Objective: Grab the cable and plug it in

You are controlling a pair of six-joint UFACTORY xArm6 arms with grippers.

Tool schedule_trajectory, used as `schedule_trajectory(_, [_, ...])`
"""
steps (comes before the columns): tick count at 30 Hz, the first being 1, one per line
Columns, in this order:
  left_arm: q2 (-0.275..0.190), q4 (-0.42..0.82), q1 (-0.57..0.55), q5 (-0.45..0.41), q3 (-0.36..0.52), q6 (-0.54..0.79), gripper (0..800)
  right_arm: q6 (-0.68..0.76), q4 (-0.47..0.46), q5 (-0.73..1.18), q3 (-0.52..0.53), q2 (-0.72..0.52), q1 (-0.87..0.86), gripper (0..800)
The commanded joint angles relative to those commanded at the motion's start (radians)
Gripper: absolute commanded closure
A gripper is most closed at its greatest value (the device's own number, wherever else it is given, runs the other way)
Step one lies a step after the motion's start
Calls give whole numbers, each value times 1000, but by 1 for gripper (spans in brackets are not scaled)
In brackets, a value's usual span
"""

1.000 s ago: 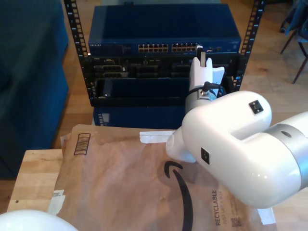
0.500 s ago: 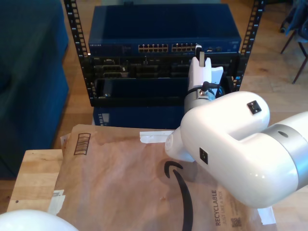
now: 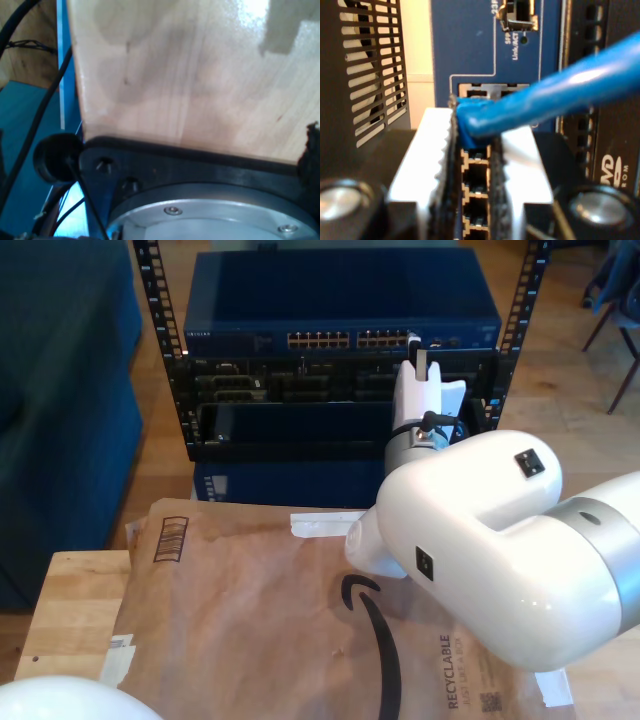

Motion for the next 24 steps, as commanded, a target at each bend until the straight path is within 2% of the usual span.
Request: schedule_trajectory(24, [0, 0, 0, 0, 0, 0, 0, 2, 2, 3, -17, -9, 0, 800])
